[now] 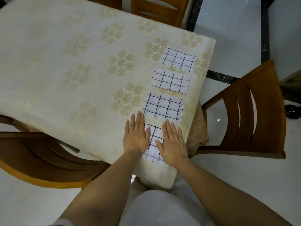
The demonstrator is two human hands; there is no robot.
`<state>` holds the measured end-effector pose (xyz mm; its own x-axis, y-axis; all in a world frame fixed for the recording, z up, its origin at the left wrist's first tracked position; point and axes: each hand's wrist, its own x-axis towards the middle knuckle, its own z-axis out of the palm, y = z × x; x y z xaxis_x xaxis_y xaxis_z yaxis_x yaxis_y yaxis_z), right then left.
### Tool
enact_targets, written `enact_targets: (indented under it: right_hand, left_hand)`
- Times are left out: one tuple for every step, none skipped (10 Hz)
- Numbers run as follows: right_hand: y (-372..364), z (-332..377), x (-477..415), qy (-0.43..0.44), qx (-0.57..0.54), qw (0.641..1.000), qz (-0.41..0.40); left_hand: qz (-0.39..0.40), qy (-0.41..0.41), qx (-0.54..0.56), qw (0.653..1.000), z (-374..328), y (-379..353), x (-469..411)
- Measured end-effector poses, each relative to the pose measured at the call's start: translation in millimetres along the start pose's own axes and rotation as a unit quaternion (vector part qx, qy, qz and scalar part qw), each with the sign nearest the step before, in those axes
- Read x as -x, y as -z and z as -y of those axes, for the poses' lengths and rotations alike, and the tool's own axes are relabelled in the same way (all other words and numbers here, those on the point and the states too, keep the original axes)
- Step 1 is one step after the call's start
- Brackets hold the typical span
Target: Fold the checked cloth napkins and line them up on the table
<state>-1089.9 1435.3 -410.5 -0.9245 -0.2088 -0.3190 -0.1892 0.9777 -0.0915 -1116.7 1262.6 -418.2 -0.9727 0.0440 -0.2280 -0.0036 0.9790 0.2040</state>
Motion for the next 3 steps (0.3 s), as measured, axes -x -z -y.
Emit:
enact_targets:
  right_hand:
    - [18.0, -2.2, 4.5, -0.006, 0.009, 0.999, 0.036]
    - [52.2, -3.9, 13.6, -0.001, -0.037, 0.999, 0.011]
    - [82.7, -3.8, 22.3, 0.007, -0.101, 0.992, -0.075]
  left_hand:
    - [0.026, 0.005, 0.012, 1.000, 0.6, 14.6, 1.3]
    - [-0.003, 0.003, 0.055, 0.998, -3.0, 42.7, 4.8]
    - [-0.071, -0.038, 0.099, 0.992, -3.8, 73.7, 17.5]
